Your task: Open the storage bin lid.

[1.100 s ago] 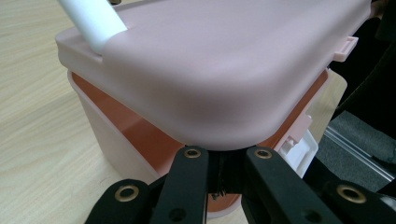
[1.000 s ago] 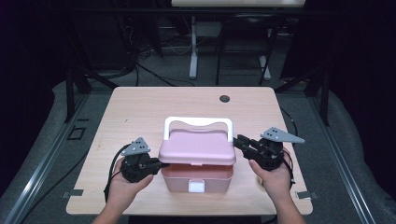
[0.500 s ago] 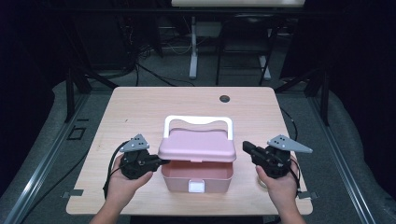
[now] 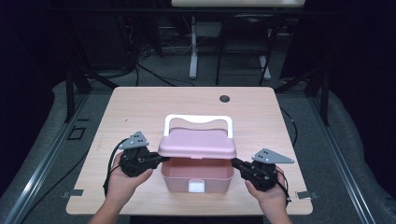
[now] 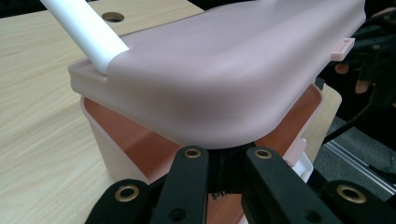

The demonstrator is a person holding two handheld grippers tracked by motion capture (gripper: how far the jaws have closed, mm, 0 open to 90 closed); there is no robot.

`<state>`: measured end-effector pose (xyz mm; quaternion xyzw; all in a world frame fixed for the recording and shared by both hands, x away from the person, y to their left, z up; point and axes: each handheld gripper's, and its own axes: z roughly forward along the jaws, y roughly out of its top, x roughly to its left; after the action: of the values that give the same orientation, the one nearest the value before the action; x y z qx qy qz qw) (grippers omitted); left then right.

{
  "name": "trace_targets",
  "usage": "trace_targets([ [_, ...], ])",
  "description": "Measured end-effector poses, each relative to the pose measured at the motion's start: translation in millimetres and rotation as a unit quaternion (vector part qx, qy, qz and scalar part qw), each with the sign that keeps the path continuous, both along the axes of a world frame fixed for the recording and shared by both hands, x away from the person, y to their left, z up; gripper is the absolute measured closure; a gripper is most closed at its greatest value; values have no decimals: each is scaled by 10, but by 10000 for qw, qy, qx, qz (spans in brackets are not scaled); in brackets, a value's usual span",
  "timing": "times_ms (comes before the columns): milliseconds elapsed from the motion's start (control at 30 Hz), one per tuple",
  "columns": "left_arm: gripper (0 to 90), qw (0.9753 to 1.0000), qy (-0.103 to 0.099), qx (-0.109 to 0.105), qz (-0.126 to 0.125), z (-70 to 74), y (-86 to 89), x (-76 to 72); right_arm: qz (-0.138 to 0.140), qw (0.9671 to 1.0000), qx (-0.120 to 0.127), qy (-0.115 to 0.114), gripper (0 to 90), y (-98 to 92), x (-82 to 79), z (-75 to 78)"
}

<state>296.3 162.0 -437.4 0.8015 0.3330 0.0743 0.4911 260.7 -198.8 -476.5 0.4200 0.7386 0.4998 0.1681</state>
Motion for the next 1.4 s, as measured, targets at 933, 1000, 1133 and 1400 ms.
trace_targets([
  [933,895,10000,-50,-34,36,39,-5,20,508,9980,-279,255,900,302,6,-211],
  [1000,895,10000,-48,-40,43,41,-6,19,522,9979,-279,248,900,303,7,-215],
  [1133,895,10000,-63,-36,33,47,-5,19,539,9978,-284,255,900,310,14,-220],
  [1400,895,10000,-65,-38,30,50,-8,16,568,9976,-320,240,900,342,32,-242],
])
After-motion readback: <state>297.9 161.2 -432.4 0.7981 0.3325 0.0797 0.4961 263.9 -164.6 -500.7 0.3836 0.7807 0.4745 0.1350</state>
